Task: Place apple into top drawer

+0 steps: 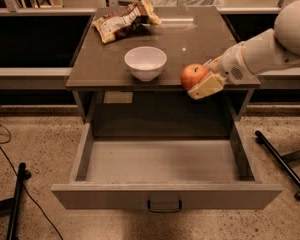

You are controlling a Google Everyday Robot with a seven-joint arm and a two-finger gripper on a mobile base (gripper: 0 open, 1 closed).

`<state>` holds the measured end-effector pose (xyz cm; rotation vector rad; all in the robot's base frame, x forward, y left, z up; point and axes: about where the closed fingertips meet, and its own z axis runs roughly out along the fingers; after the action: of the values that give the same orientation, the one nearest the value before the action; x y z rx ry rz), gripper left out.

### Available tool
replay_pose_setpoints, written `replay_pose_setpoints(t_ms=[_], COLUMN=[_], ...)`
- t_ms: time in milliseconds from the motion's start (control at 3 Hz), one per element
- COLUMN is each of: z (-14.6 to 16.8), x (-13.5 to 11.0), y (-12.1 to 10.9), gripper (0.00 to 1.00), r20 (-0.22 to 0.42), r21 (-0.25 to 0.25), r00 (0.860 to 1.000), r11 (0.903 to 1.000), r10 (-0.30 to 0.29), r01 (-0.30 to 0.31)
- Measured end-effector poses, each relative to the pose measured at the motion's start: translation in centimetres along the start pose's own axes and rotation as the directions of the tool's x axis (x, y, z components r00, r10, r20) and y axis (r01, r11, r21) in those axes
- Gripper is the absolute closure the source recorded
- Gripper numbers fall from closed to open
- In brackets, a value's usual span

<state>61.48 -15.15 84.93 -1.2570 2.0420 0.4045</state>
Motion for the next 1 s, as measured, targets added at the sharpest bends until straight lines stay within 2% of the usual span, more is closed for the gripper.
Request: replay_pose_setpoints(t_ms=[333,667,1000], z=[3.3,7.6,10.9], x=[4.2,7.6,10.0], y=[2.5,5.7,7.4], gripper=[1.00,1.00,0.82], r20=[0.025,0.024,0.023], r21=[-0.006,-0.071,-0.116], r00=[0.997,0.986,0.982], r11=[0.9973,0.9832,0.9754], r10=[-0.073,-0.167,-0.186], r01=[0.073,0.168,0.188])
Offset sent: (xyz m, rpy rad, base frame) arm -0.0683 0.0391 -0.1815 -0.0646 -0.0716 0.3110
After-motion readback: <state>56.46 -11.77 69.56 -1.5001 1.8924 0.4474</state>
